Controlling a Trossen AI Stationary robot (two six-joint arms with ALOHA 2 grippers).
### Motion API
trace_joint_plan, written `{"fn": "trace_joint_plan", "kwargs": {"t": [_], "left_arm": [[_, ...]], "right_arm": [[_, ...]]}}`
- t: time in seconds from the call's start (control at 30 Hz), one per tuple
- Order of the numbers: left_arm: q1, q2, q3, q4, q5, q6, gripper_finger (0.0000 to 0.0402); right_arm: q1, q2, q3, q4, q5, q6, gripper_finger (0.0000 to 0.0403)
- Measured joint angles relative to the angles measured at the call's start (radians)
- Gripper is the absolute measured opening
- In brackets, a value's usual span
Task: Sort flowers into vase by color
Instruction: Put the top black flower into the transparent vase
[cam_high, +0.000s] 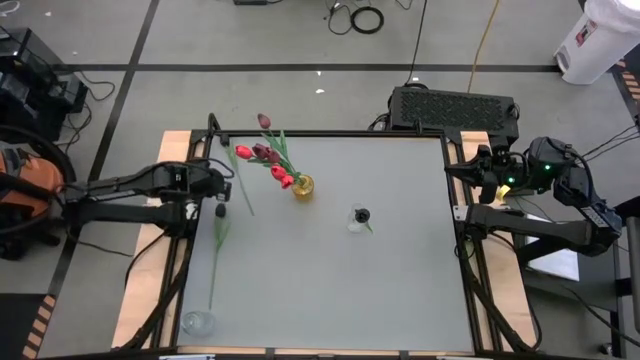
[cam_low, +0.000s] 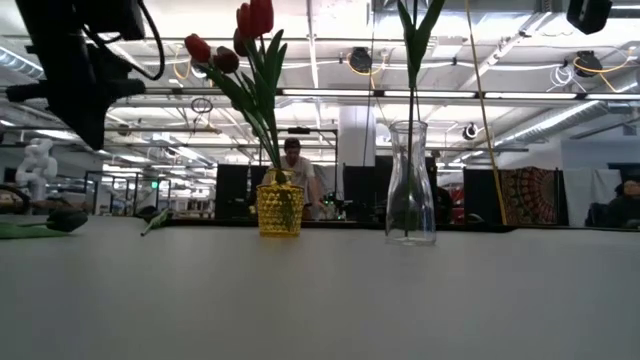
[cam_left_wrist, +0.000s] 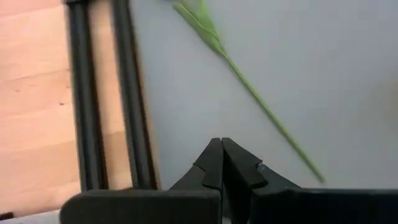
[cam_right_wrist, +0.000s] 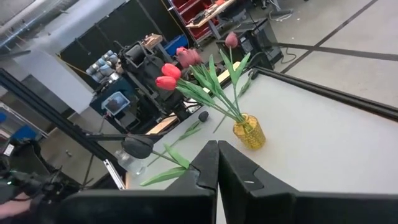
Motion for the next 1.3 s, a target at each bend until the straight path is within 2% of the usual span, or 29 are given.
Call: {"fn": "trace_joint_plan", "kwargs": {"t": [0.2,0.4,0.57,0.73,0.9,1.17,1.3], "left_arm": [[0.176,0.0,0.0,0.103,-0.021,0.064,0.0004],[0.368,0.007,0.0,0.242,0.06,0.126,0.0004],[0.534,0.052,0.0,0.324,0.185,0.22,0.0004],[0.676,0.165,0.0,0.394,0.339,0.303,0.0004],[0.755,0.271,0.012,0.446,0.432,0.337,0.0004],[0.826,0.387,0.053,0.567,0.48,0.398,0.0004],[0.856,0.442,0.055,0.557,0.483,0.368,0.0004]], "right_arm": [[0.0,0.0,0.0,0.0,0.0,0.02,0.0],[0.0,0.0,0.0,0.0,0.0,0.032,0.0],[0.0,0.0,0.0,0.0,0.0,0.032,0.0],[0.0,0.0,0.0,0.0,0.0,0.03,0.0],[0.0,0.0,0.0,0.0,0.0,0.028,0.0],[0.0,0.0,0.0,0.0,0.0,0.008,0.0],[0.0,0.0,0.0,0.0,0.001,-0.011,0.0]]}}
